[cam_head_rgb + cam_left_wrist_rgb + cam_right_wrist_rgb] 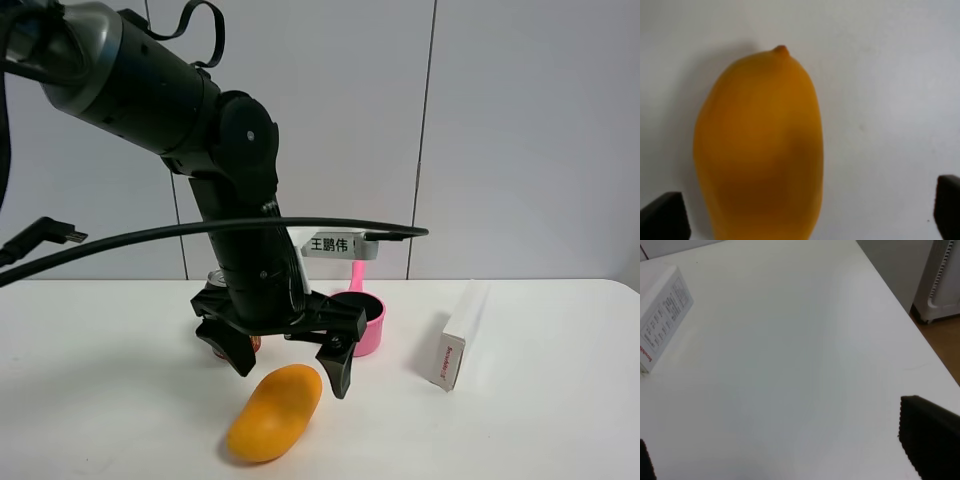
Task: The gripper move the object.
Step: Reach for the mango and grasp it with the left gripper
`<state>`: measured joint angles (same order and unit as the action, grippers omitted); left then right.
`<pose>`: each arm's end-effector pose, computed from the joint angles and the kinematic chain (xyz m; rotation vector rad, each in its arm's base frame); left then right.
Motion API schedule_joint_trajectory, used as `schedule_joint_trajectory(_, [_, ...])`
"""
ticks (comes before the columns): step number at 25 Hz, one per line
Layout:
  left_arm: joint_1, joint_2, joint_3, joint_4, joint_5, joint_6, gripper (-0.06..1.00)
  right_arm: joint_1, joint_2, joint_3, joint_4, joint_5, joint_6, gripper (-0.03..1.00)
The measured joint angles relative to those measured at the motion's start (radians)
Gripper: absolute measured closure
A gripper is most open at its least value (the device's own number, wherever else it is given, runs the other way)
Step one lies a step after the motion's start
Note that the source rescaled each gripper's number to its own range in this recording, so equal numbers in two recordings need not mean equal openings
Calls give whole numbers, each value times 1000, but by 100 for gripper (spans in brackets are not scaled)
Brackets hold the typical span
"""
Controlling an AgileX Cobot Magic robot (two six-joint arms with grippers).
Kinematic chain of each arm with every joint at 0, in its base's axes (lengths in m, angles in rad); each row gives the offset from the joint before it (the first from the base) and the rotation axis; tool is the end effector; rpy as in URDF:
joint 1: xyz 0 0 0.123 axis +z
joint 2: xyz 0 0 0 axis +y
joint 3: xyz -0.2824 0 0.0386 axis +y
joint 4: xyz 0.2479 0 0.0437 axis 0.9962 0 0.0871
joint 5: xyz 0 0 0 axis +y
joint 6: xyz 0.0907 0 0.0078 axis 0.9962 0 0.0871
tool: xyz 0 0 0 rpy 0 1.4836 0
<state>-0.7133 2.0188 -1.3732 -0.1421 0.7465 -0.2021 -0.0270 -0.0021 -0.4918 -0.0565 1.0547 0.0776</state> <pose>0.3009 -0.2720 0.1592 0.6114 2.8708 -0.3188 -0.0042 -0.0044 0.2755 0.1090 2.0404 -0.0360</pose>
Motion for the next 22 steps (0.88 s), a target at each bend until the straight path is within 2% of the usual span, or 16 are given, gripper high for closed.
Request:
schedule_joint_trajectory(4, [0, 34, -1, 15, -30, 0, -6, 0, 0, 0, 0, 0, 0, -3])
schedule_joint_trajectory(8, [0, 64, -2, 63, -59, 0, -6, 0, 0, 0, 0, 0, 0, -3])
schedule_joint_trajectory(22, [0, 120, -2, 92, -75, 35, -6, 0, 0, 0, 0, 0, 0, -3])
